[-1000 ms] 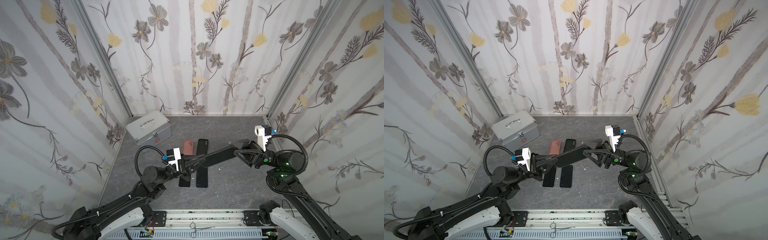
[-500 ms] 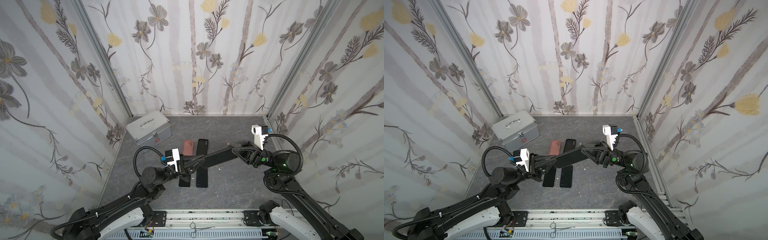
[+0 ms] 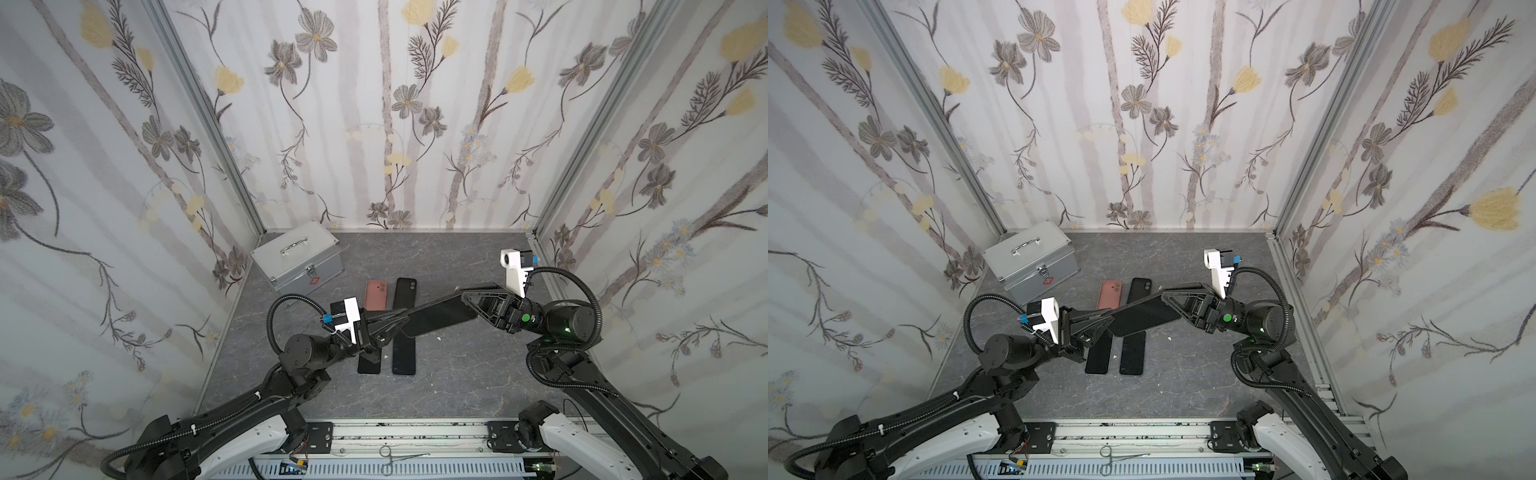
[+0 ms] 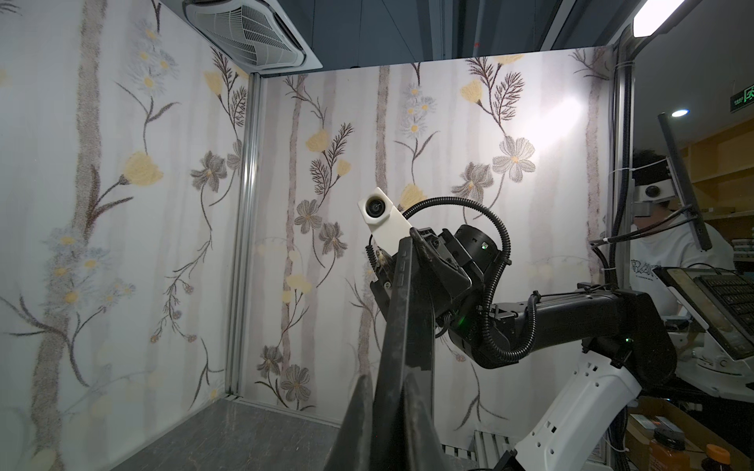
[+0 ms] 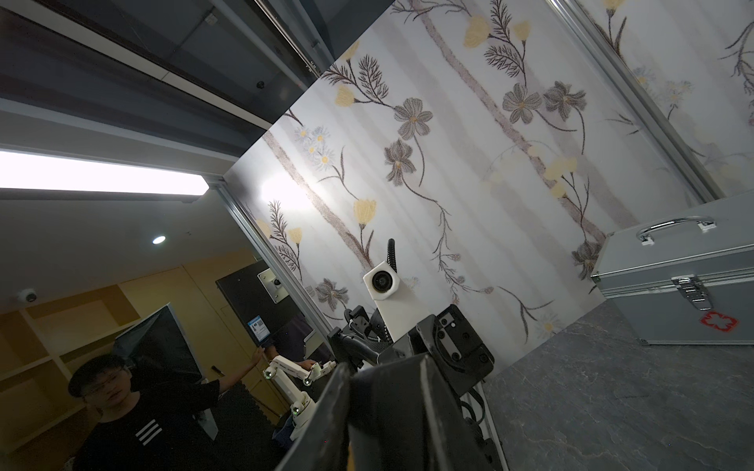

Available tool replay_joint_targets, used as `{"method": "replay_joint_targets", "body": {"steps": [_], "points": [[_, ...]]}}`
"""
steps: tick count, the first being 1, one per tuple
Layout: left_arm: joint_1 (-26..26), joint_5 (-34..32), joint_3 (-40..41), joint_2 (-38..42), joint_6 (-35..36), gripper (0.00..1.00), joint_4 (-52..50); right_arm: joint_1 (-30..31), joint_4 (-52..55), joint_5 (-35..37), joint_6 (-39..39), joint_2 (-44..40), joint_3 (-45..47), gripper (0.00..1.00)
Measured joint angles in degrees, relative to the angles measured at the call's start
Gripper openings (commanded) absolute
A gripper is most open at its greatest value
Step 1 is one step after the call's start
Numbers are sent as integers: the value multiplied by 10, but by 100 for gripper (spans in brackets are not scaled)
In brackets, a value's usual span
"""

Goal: Take the phone out of the phone case
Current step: Remove the phone case from the phone.

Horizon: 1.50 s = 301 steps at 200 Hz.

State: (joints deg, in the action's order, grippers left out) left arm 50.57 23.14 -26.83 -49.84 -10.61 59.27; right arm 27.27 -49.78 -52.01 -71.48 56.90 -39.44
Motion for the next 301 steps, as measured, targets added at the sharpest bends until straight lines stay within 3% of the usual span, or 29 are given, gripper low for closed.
{"method": "replay_joint_targets", "body": {"steps": [122,175,212,238,267,301], "points": [[-17,-13,-22,3,104,0,-70,-5,37,27,-21,2,0,27],[-23,-12,-27,17,127,0,-104,-14,63,31,-46,-3,1,34],[-25,-8,-27,22,154,0,-109,-26,69,82,-82,-19,1,51],[-25,-17,-27,22,155,0,-113,-45,75,111,-83,-39,8,56],[-24,-31,-30,22,127,0,-117,-60,167,177,18,-74,7,61],[-16,-109,-63,3,10,0,-106,-57,202,252,162,-102,46,60]]}}
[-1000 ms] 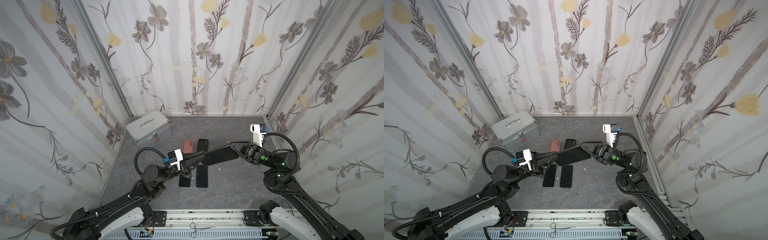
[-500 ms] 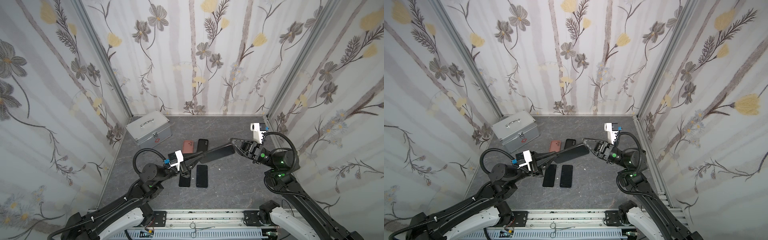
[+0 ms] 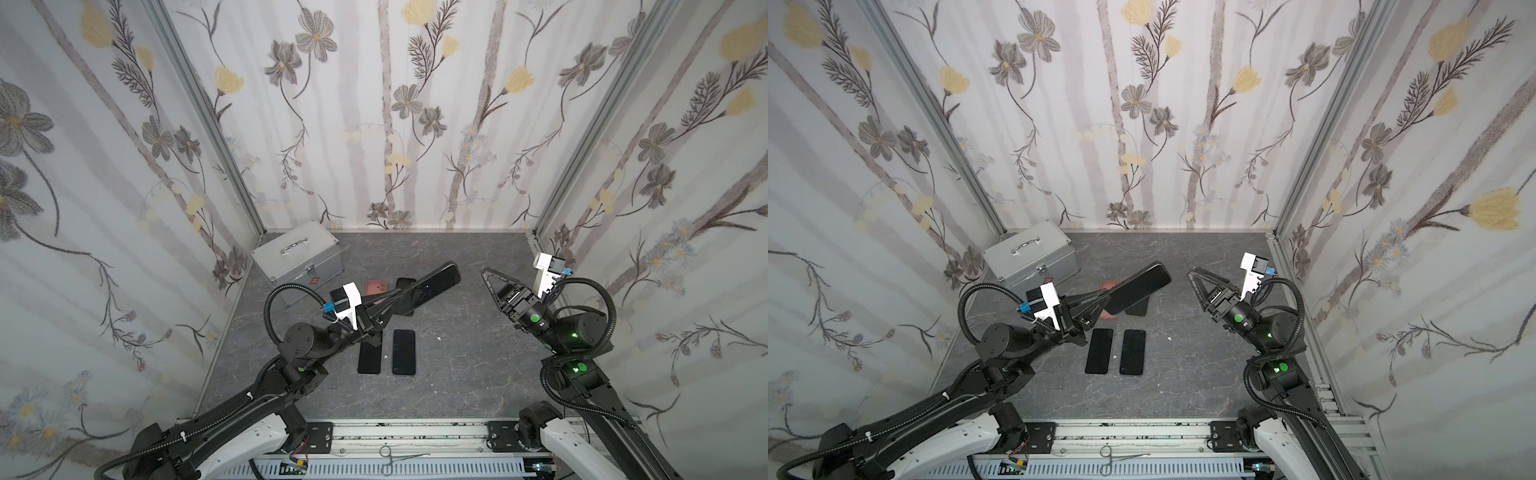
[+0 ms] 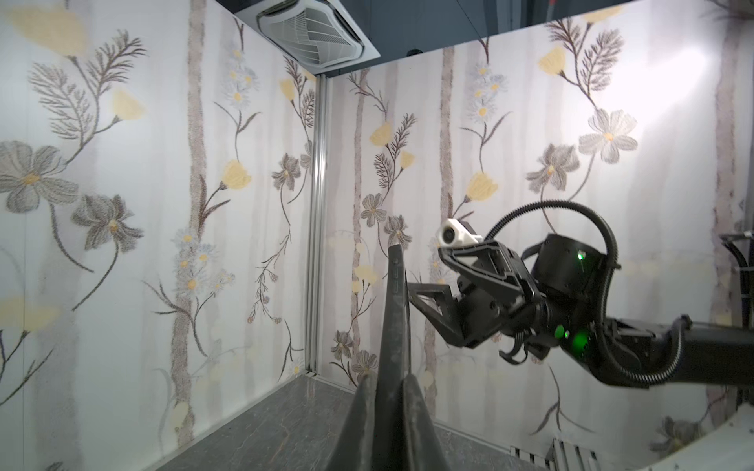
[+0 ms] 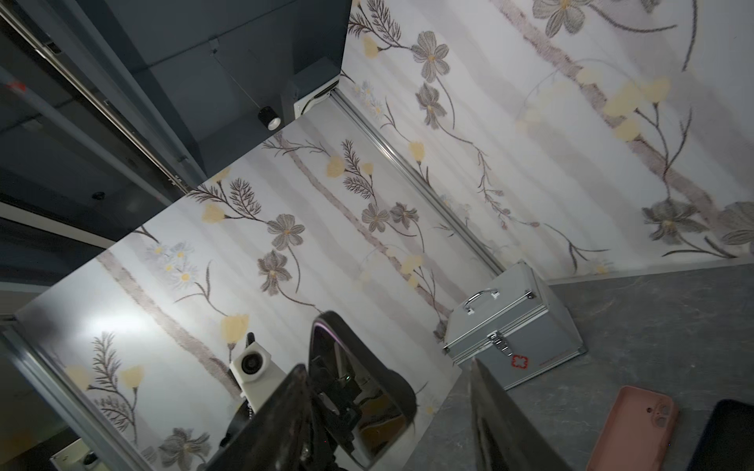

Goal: Take the phone out of the phone case
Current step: Remove the phone case from the phone.

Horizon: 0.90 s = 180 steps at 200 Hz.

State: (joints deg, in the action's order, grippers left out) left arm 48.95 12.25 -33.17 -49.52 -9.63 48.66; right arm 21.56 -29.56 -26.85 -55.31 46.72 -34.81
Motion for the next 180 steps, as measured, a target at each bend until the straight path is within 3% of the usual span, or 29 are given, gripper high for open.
{"method": "replay_joint_targets", "body": {"steps": [32,65,108,180], "points": [[25,-84,-5,-45,-139,0,71,65,-64,18,61,40,19,61],[61,-144,-7,-91,-223,0,159,152,-197,24,78,111,12,61],[83,-174,-18,-131,-267,0,254,222,-330,60,72,186,11,60],[93,-182,-19,-143,-279,0,294,249,-369,44,67,244,-44,47]]}}
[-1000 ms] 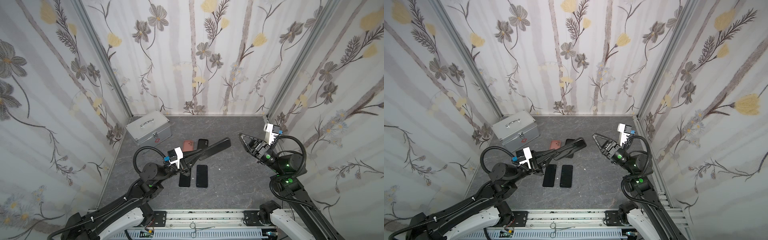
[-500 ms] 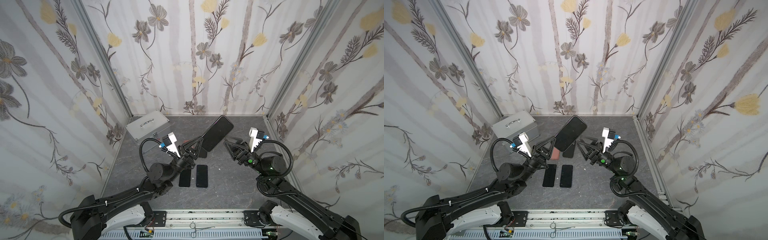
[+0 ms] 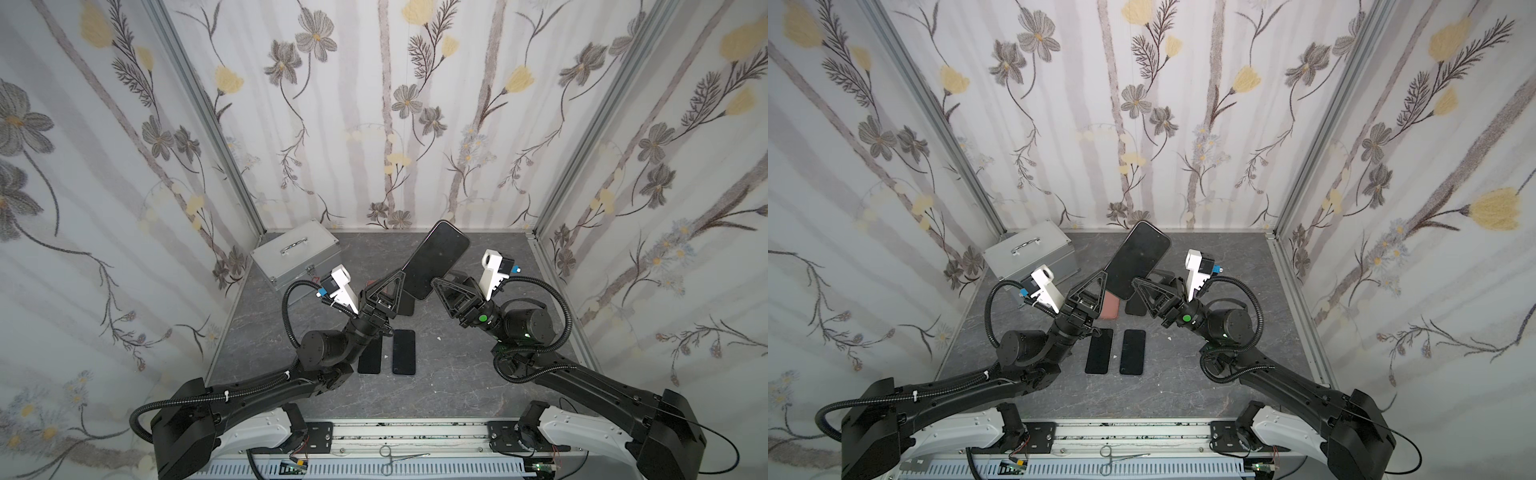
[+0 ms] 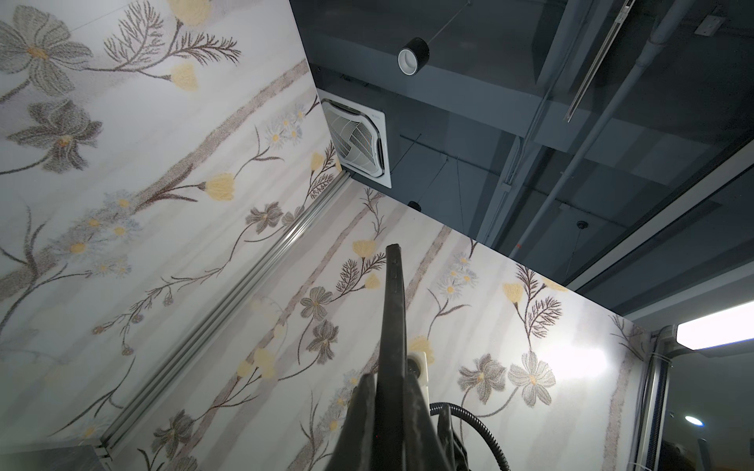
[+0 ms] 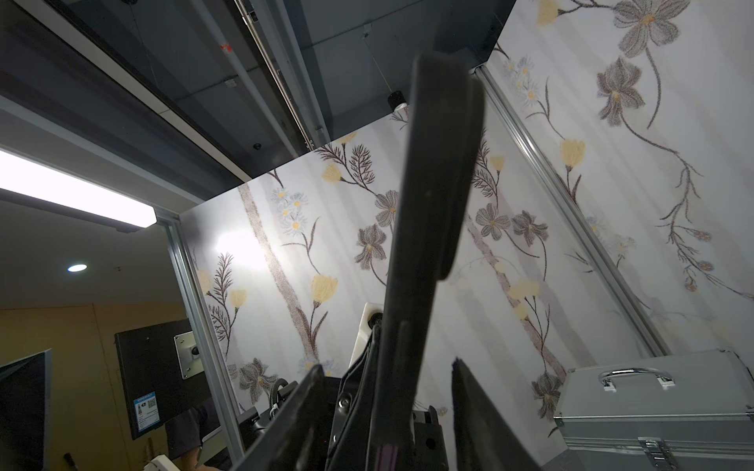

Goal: Take the phone out of the phone case
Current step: Remove the phone case from the phone.

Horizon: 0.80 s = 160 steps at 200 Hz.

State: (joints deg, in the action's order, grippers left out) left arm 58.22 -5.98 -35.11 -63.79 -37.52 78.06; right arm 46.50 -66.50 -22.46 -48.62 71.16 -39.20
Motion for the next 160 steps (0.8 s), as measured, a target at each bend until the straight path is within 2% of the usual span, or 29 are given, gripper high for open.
{"method": "replay_joint_targets", "body": {"steps": [70,107,150,160], "points": [[2,-3,1,1,1,0,1,2,47,-27,-2,25,-30,35],[2,-7,3,2,6,0,1,20,70,-40,3,28,-31,23],[2,-6,11,2,13,0,15,21,101,-43,3,19,-50,0],[2,-6,14,2,13,0,19,21,109,-44,4,15,-50,0]]}}
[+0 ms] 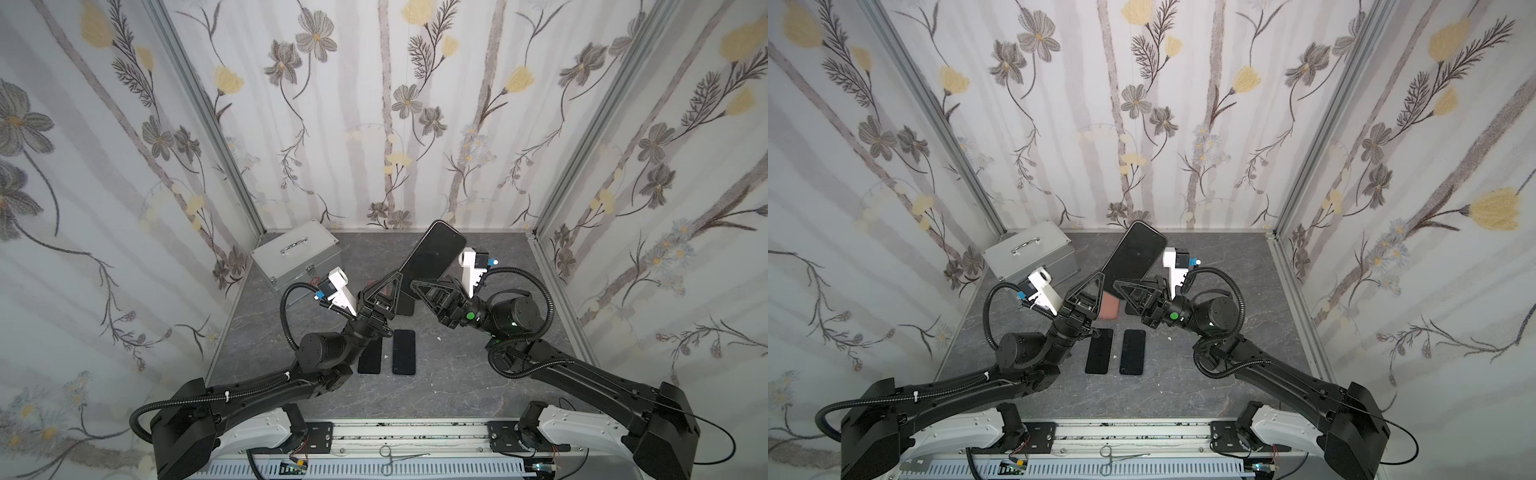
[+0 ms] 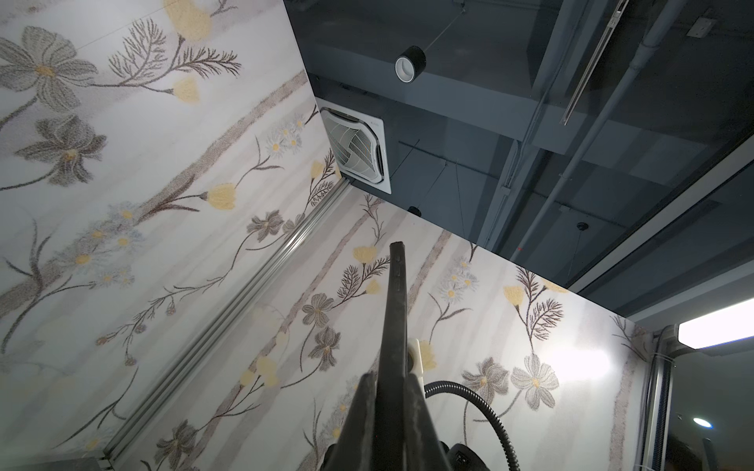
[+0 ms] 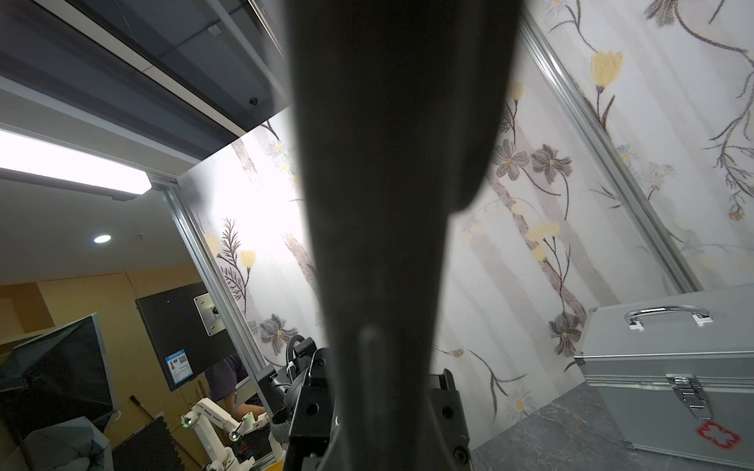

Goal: Take the phone out of the phone case
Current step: Remove the phone case from the phone.

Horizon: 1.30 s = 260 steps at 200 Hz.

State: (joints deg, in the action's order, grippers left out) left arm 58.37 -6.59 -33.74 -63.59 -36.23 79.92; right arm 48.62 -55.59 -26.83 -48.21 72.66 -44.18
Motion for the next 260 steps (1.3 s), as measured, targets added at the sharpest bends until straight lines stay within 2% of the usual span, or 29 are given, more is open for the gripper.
{"method": "replay_joint_targets", "body": {"steps": [17,21,35,43,50,63,89,113,140,160,201,260], "points": [[0,3,4,0,1,0,0,-3,18,-3,4,-8,0,0],[0,3,5,0,2,7,1,-3,21,-5,5,-10,0,0],[0,8,10,1,8,50,0,-7,37,-8,10,-19,3,0],[0,7,16,5,17,67,-1,-19,41,-10,20,-29,14,0],[0,7,21,11,20,73,-3,-34,42,-5,23,-40,24,0],[0,7,24,29,47,77,-26,-64,51,8,34,-62,40,0],[0,9,-6,73,137,76,-140,-118,136,8,122,-113,43,0],[0,20,-44,100,234,74,-261,-151,269,-5,276,-150,10,0],[0,40,-96,102,346,67,-378,-168,408,-33,433,-148,-41,0],[0,57,-119,95,406,64,-434,-170,487,-44,510,-131,-66,0],[3,75,-146,74,483,61,-477,-170,555,-45,591,-115,-71,0],[6,63,-160,55,531,57,-486,-154,586,-13,634,-109,-73,0]]}}
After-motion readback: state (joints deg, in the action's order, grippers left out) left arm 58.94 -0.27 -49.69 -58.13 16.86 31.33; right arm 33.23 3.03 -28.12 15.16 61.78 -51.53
